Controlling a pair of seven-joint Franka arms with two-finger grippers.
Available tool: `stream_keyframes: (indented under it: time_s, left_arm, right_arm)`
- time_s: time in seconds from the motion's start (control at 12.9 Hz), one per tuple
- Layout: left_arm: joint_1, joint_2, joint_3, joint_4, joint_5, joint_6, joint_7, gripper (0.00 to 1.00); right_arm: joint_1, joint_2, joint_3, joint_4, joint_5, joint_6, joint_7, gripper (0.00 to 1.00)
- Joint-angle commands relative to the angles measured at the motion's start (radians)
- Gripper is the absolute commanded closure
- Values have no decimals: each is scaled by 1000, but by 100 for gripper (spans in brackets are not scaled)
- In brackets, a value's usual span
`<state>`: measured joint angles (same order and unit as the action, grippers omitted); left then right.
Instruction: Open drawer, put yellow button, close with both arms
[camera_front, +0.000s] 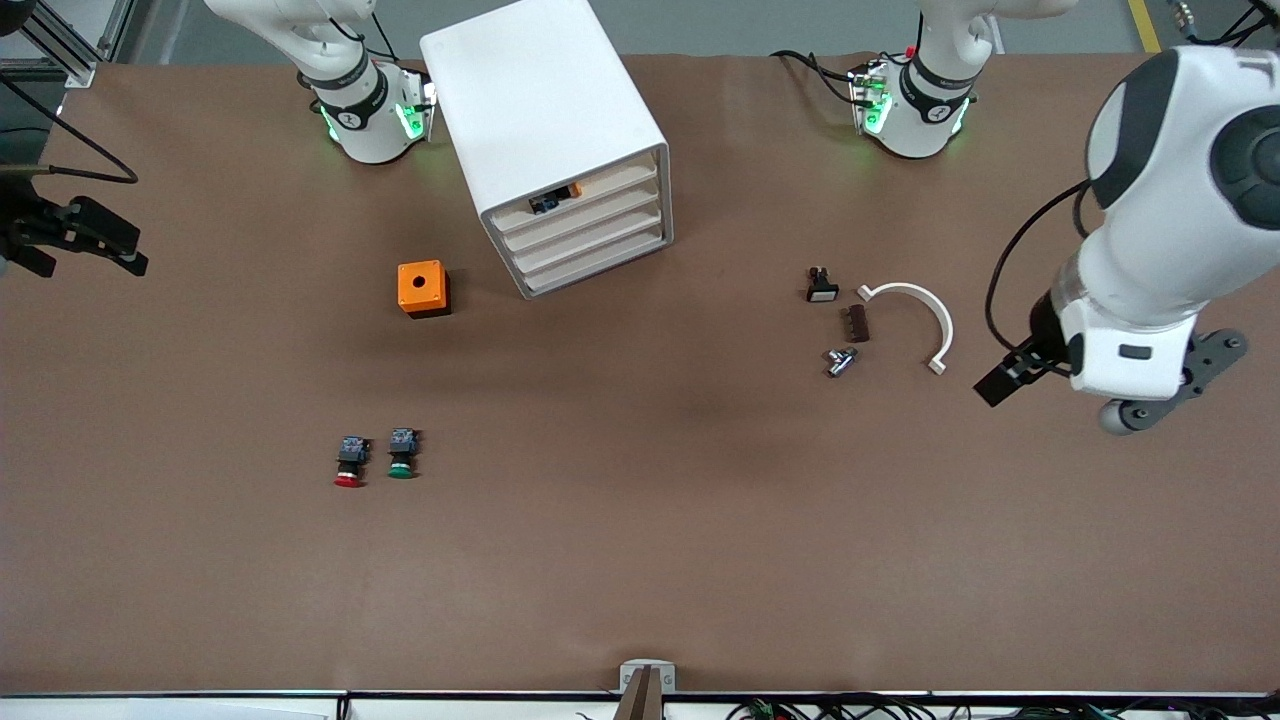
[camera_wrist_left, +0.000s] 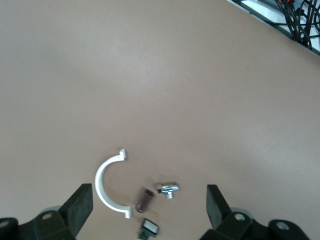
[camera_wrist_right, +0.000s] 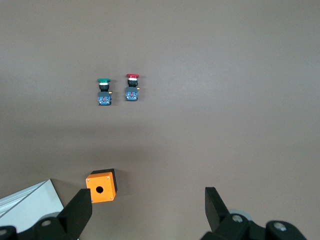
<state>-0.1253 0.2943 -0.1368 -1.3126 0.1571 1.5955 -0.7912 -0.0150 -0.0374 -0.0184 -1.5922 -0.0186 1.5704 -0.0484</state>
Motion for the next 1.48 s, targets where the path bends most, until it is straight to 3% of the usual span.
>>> stream_keyframes:
  time_s: [0.0, 0.31, 0.7, 1.4]
  left_arm:
    - [24, -66, 29, -33, -14, -16, 174, 0]
    - [30, -159, 75, -94, -53, -19, 380, 0]
    - [90, -358, 86, -310, -103, -14, 605, 0]
    - [82, -431, 34, -382, -105, -51, 641, 0]
  right_arm:
    - [6, -1, 2, 12, -12, -20, 2, 0]
    - [3, 1, 2, 12, -12, -20, 2, 0]
    - [3, 1, 2, 11, -11, -21, 2, 0]
    - [16, -2, -6, 11, -11, -35, 2, 0]
